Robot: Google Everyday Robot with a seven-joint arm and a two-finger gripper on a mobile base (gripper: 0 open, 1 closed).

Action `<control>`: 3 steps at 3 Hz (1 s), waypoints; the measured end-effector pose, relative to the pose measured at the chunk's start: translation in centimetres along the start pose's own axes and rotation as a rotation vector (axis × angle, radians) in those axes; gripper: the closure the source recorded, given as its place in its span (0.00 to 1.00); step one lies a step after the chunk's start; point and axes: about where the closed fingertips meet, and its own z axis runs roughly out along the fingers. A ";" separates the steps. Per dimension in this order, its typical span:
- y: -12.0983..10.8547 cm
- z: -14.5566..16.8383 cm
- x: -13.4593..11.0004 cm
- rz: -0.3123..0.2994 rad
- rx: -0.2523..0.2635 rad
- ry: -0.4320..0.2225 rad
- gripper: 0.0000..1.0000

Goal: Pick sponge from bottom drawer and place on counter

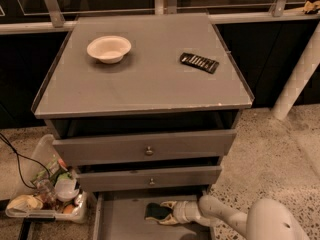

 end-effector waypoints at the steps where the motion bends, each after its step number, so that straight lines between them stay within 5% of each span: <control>1: 2.2 -1.8 0.3 -0.008 0.014 0.001 1.00; 3: 7.2 -9.5 -1.0 -0.040 0.100 -0.017 1.00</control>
Offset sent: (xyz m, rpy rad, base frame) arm -0.1211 -0.0663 0.0521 -0.0052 -0.1050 -0.0648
